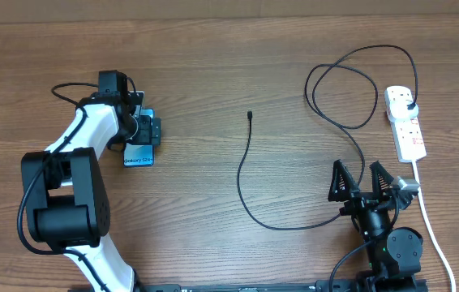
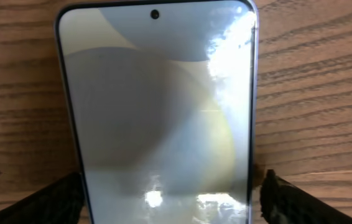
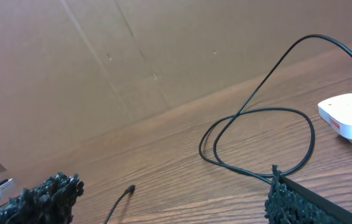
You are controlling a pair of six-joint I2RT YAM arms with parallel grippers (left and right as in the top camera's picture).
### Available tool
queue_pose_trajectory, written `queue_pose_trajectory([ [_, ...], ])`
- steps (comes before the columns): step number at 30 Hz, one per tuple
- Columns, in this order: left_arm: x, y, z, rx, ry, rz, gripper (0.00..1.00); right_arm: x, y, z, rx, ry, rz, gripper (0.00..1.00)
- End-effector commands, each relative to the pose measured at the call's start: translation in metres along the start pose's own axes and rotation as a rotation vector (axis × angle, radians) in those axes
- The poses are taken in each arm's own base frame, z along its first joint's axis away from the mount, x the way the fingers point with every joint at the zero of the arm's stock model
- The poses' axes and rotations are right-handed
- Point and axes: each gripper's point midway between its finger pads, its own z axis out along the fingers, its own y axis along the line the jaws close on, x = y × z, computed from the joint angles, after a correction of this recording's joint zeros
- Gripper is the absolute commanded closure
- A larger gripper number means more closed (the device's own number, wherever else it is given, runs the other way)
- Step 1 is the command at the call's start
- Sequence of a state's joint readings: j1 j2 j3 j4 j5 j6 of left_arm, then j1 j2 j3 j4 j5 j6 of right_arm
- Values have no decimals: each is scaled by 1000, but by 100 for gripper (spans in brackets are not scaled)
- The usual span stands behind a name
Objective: Plug charger to phone and switch on socket
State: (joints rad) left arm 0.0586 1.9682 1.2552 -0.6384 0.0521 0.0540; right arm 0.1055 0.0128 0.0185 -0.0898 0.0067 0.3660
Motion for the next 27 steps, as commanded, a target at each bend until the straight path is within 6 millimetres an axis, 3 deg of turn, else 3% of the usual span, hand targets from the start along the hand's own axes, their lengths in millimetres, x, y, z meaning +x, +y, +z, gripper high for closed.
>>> queue_pose_trajectory([
  [1, 23, -8, 14, 32, 73, -9, 16, 2, 1, 0, -8, -3, -4, 0],
  [16, 43, -36, 11, 134, 159, -48, 23, 2, 1, 0, -8, -3, -4, 0],
  [27, 69, -87, 8, 134, 261, -10, 23, 2, 1, 0, -8, -3, -4, 0],
])
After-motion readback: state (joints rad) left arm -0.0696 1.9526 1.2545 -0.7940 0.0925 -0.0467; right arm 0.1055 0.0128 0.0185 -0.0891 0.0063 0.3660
